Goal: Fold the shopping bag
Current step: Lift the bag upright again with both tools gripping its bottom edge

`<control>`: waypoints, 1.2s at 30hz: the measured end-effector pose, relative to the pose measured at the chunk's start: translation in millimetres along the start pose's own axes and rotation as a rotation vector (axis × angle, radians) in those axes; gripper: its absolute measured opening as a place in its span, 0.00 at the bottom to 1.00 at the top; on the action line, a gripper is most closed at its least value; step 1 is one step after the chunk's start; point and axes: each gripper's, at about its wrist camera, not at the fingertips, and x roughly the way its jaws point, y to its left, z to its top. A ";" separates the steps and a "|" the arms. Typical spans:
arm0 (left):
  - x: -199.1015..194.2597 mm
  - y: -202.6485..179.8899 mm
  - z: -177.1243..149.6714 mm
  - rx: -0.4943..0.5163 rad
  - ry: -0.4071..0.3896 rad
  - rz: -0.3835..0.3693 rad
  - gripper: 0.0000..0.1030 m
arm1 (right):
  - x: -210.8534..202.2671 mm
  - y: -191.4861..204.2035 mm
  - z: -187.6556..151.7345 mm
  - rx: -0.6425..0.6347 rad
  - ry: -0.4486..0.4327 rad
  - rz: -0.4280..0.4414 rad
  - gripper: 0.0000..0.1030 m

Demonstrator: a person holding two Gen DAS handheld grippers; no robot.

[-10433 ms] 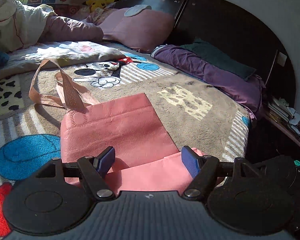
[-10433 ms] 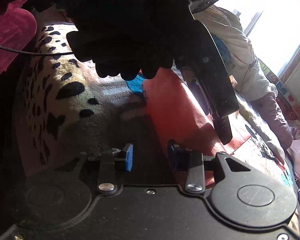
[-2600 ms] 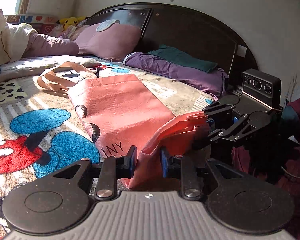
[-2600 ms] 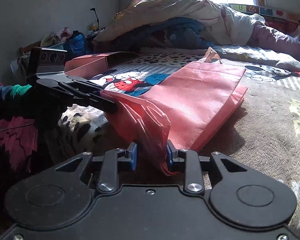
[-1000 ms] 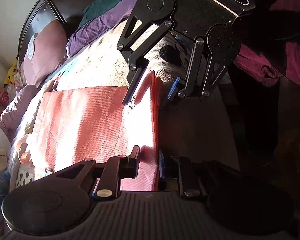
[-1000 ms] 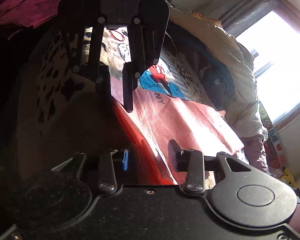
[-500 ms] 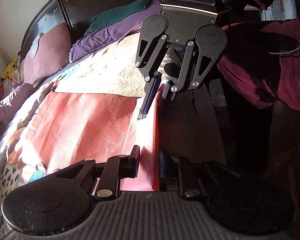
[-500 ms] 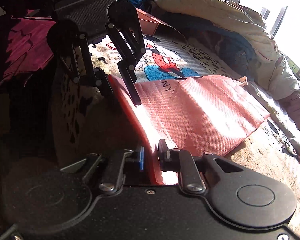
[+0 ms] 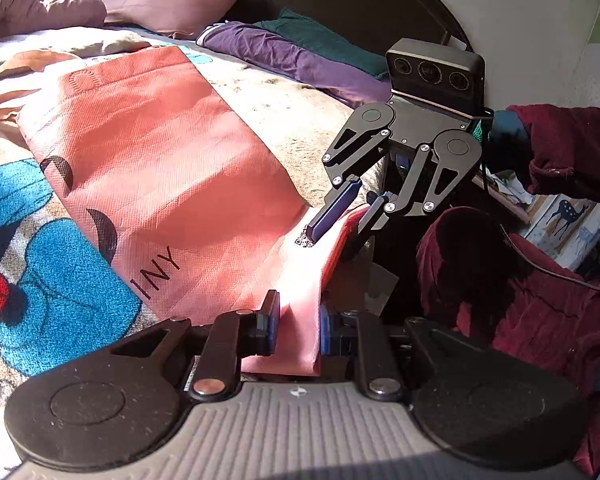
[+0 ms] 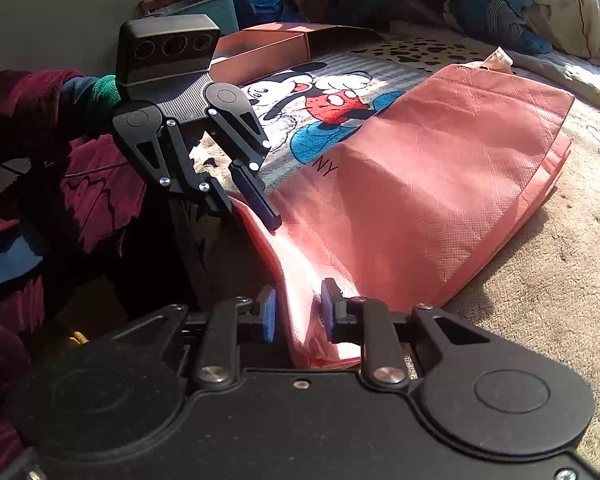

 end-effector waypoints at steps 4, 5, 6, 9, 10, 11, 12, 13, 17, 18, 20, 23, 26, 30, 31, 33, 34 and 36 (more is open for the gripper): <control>-0.7 25.8 -3.0 -0.157 -0.007 -0.102 0.19 | 1.9 -24.5 -0.3 0.143 -0.039 0.084 0.19; -0.8 28.4 -4.1 -0.174 -0.009 -0.113 0.19 | 1.9 -29.3 -2.5 0.179 -0.051 0.106 0.19; -0.6 32.5 -5.1 -0.200 -0.011 -0.130 0.19 | 1.3 -32.6 -5.3 0.206 -0.061 0.124 0.19; -0.8 39.0 -7.4 -0.234 -0.019 -0.151 0.21 | -0.2 -41.2 -12.3 0.279 -0.091 0.170 0.19; -1.2 40.0 -8.3 -0.237 -0.023 -0.155 0.22 | -0.7 -44.1 -14.7 0.303 -0.101 0.185 0.19; -1.3 41.3 -9.5 -0.245 -0.029 -0.159 0.23 | -2.8 -45.9 -17.6 0.320 -0.109 0.197 0.19; -1.0 42.6 -10.0 -0.253 -0.032 -0.162 0.24 | -4.8 -48.3 -21.3 0.343 -0.118 0.213 0.19; 0.0 44.0 -8.7 -0.265 -0.030 -0.164 0.24 | -6.5 -52.4 -25.9 0.380 -0.125 0.240 0.19; 5.3 45.9 -0.8 -0.281 -0.011 -0.159 0.25 | -5.0 -47.5 -22.0 0.332 -0.060 0.262 0.19; 6.5 45.3 1.4 -0.272 0.001 -0.153 0.25 | -5.1 -40.5 -16.5 0.274 -0.026 0.246 0.19; 9.1 46.1 4.8 -0.272 0.016 -0.150 0.25 | -2.8 -28.9 -4.3 0.178 0.045 0.229 0.19; 10.8 44.1 8.6 -0.247 0.038 -0.144 0.25 | 1.6 -18.6 11.3 0.078 0.145 0.221 0.20; 12.3 39.1 15.4 -0.202 0.076 -0.128 0.25 | 3.0 -10.9 21.3 -0.021 0.228 0.198 0.19; 10.7 31.2 15.5 -0.157 0.104 -0.102 0.25 | -9.8 -14.8 6.9 0.032 0.146 0.156 0.20; 10.4 33.4 13.0 -0.187 0.089 -0.108 0.25 | -13.1 -18.5 -2.1 0.087 0.094 0.155 0.20; 10.2 38.2 6.7 -0.243 0.057 -0.122 0.25 | -19.2 -25.6 -22.7 0.209 -0.019 0.152 0.20; 10.2 39.8 4.2 -0.269 0.042 -0.127 0.25 | -21.0 -27.6 -35.0 0.276 -0.082 0.149 0.20; 9.8 42.7 -1.5 -0.331 0.011 -0.133 0.25 | -22.6 -30.6 -52.6 0.401 -0.179 0.147 0.20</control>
